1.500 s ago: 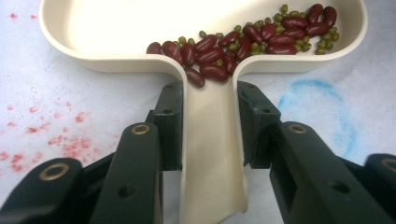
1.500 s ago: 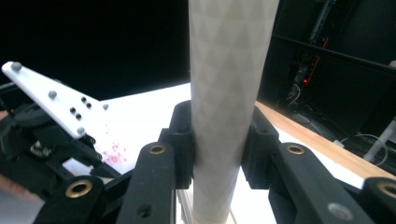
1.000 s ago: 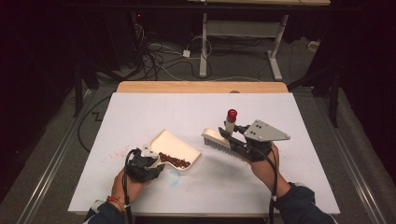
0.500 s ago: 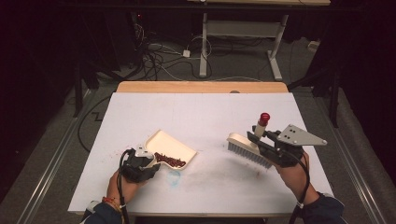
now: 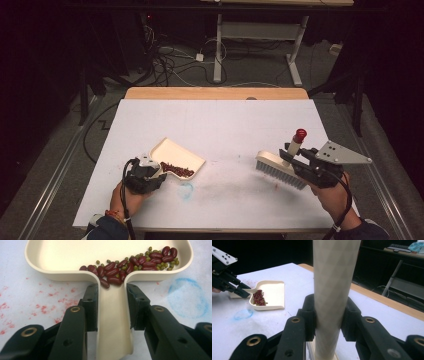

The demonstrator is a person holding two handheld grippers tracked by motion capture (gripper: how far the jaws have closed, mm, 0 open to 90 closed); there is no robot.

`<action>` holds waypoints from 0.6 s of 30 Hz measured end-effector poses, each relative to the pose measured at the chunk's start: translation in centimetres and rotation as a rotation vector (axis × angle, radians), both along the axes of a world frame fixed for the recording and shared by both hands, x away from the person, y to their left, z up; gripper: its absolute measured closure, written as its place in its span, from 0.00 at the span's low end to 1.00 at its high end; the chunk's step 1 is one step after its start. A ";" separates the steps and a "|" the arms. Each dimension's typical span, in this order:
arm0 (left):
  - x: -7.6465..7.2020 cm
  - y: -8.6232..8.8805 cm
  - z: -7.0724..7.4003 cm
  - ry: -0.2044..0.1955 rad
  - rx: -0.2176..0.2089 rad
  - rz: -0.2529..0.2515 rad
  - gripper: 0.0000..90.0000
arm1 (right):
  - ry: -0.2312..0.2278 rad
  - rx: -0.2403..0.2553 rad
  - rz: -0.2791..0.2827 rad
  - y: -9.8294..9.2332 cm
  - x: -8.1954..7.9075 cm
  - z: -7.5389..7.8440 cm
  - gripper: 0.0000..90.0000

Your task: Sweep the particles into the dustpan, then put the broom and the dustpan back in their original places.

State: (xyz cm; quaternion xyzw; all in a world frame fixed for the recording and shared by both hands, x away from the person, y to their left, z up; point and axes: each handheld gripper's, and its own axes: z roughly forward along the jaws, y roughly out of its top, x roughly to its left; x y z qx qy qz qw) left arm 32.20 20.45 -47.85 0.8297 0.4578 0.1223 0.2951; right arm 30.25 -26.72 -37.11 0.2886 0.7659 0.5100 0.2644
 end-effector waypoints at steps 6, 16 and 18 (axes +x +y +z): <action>0.1 0.1 -0.1 0.000 -0.002 0.011 0.71 | 0.017 -0.022 0.026 -0.6 -0.8 -0.1 0.78; 0.8 0.2 -0.1 -0.010 -0.002 0.056 0.71 | 0.113 -0.041 0.079 -1.9 -0.5 -0.7 0.78; 0.9 0.3 -0.2 -0.011 -0.003 0.066 0.71 | 0.137 -0.054 0.098 -1.9 0.0 -0.8 0.78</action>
